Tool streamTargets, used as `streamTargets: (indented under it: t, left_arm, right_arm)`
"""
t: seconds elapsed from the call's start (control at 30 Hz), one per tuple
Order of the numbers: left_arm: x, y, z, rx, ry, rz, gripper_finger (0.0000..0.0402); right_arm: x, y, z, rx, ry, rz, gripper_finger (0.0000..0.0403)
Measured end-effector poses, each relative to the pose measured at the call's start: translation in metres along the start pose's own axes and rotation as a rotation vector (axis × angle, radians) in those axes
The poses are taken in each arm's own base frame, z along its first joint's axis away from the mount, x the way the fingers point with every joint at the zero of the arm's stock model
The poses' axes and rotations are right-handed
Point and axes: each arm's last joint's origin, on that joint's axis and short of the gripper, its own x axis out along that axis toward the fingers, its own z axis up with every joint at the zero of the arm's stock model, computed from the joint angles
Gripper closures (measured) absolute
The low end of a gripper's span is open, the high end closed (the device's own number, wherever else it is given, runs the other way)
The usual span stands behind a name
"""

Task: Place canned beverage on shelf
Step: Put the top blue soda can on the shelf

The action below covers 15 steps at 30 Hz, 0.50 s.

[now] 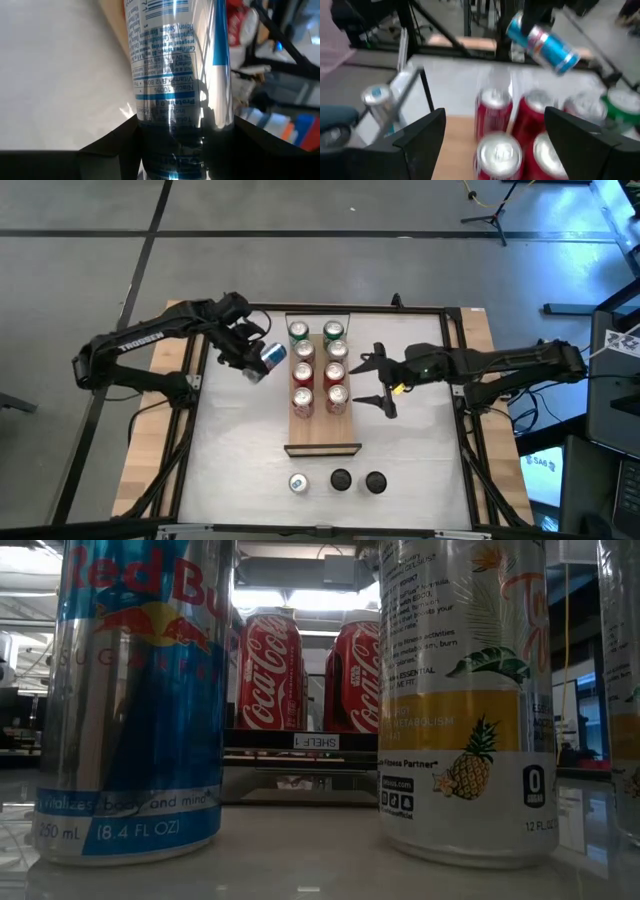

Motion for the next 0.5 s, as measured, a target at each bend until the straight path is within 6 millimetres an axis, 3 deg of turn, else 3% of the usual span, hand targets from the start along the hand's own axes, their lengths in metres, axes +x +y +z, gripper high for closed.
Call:
streamTargets:
  t: [0.3, 0.5]
  left_arm:
    - [0.004, -0.019, -0.015, 0.020, 0.122, -0.084, 0.0187]
    - [0.010, -0.032, -0.024, -0.001, 0.217, -0.156, 0.0186]
  right_arm:
    - [-0.006, -0.002, 0.031, -0.101, -0.207, -0.023, 0.0068]
    - [0.003, -0.003, 0.038, -0.153, -0.309, -0.042, 0.0068]
